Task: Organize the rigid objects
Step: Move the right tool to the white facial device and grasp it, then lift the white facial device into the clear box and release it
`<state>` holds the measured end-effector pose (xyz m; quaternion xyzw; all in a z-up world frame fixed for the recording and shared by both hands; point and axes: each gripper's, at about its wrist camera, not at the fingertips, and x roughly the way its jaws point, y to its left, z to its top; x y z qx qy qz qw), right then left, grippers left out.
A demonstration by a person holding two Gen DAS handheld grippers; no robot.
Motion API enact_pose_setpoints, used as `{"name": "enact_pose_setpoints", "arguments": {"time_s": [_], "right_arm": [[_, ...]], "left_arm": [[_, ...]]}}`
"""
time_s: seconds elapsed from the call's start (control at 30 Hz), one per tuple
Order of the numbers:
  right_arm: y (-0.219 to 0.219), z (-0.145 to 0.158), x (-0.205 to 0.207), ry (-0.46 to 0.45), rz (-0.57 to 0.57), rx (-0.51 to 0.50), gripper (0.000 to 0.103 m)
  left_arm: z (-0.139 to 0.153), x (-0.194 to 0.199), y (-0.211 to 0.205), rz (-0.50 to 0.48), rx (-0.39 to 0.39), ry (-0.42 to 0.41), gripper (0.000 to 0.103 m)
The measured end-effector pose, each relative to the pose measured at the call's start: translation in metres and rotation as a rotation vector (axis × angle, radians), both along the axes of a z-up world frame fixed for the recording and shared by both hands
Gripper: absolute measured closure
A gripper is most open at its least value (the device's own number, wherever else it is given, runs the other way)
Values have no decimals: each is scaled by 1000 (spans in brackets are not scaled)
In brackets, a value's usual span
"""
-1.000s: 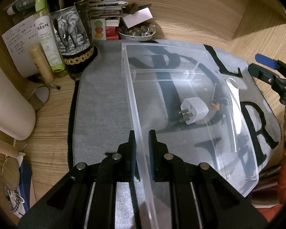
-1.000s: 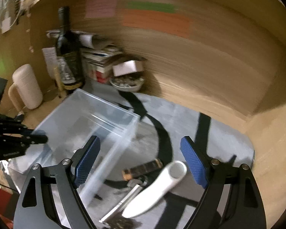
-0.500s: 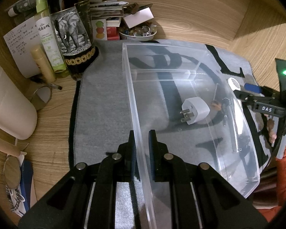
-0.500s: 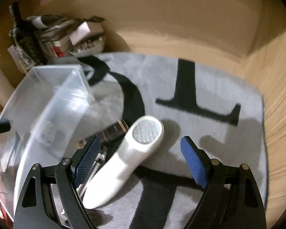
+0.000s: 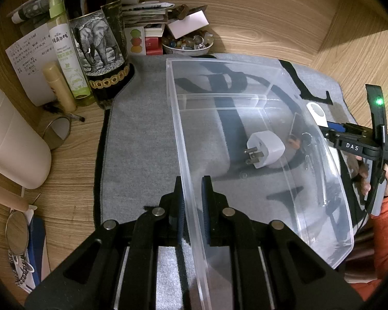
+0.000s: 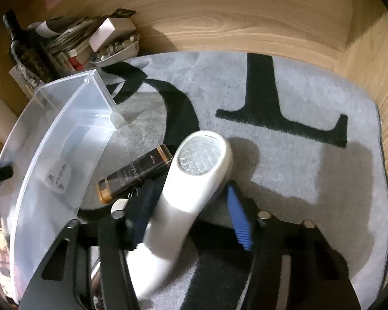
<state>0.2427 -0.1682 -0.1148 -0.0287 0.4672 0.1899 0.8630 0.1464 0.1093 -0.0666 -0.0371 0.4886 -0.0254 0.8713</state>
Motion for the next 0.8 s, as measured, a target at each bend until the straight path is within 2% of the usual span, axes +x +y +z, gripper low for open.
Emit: {"name": "enact_pose_setpoints", "arguments": {"time_s": [0.03, 0.07, 0.43, 0.8], "right_arm": [[-1, 1, 1, -3, 1, -5, 67], [-2, 1, 0, -6, 2, -7, 70], [-7, 11, -3, -72, -9, -40, 71], [2, 60, -22, -214, 19, -26, 71]], "left_arm": [[0, 0, 0, 0, 0, -1, 91], [0, 0, 0, -1, 0, -1, 91], [0, 0, -1, 1, 0, -1, 91], [0, 0, -1, 1, 2, -2, 91]]}}
